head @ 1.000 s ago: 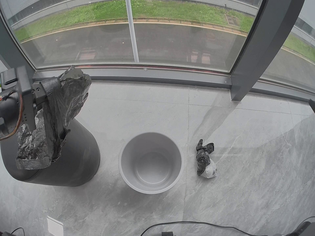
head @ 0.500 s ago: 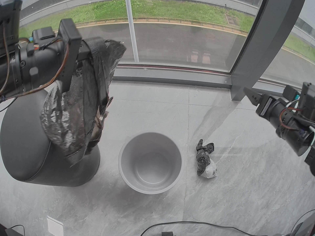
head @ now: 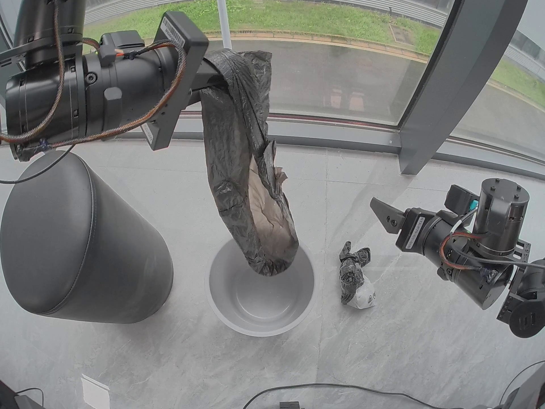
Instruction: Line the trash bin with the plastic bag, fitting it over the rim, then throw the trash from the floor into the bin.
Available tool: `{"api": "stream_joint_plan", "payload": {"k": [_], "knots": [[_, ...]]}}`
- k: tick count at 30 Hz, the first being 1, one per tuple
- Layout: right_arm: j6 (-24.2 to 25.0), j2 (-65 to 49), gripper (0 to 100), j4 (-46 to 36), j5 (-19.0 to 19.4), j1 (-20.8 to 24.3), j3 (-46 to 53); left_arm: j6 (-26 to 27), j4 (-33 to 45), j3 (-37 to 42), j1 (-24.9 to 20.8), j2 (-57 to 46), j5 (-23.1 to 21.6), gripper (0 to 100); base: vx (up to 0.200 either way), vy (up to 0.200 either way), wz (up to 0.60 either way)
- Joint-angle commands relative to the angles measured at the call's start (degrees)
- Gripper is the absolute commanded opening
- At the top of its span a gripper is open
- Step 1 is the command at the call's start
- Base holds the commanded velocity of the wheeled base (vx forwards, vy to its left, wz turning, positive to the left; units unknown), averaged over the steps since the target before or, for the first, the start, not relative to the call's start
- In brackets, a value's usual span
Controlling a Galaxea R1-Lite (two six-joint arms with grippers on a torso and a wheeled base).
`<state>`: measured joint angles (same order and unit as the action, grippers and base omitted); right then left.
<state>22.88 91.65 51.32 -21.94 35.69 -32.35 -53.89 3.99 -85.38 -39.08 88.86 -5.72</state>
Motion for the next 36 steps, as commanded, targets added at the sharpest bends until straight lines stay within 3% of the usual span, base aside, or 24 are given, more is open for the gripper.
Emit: {"api": "stream_joint_plan", "payload": {"k": [1,7,12,21,27,36], "knots": [[0.06,1.52,100,0.09,0.23,2.36,0.98,-0.51,-0.03,-0.22,-0.12,-0.09,-0.26,0,0.0,0.0,0.0],[-1.79,5.47,100,0.09,0.41,4.82,-1.4,-0.77,0.14,-0.22,-0.64,-1.23,-0.26,0,0.0,0.0,0.0],[-7.59,9.07,100,-1.05,1.2,9.04,-6.05,-2.71,0.06,-0.31,-0.56,-1.32,-0.26,0,0.0,0.0,0.0],[-8.2,17.86,100,-4.21,0.06,15.11,-14.76,-3.5,0.14,-1.1,-0.56,-1.05,0.36,0,0.0,0.0,0.0],[-8.38,21.82,100,-4.48,-3.28,17.92,-19.06,-5.7,0.06,-1.19,-0.29,-1.41,0.36,0,0.0,0.0,0.0],[-10.75,28.67,100,-3.51,-7.06,18.01,-23.9,-5.87,0.14,-1.45,-0.56,-2.02,0.36,0,0.0,0.0,0.0]]}}
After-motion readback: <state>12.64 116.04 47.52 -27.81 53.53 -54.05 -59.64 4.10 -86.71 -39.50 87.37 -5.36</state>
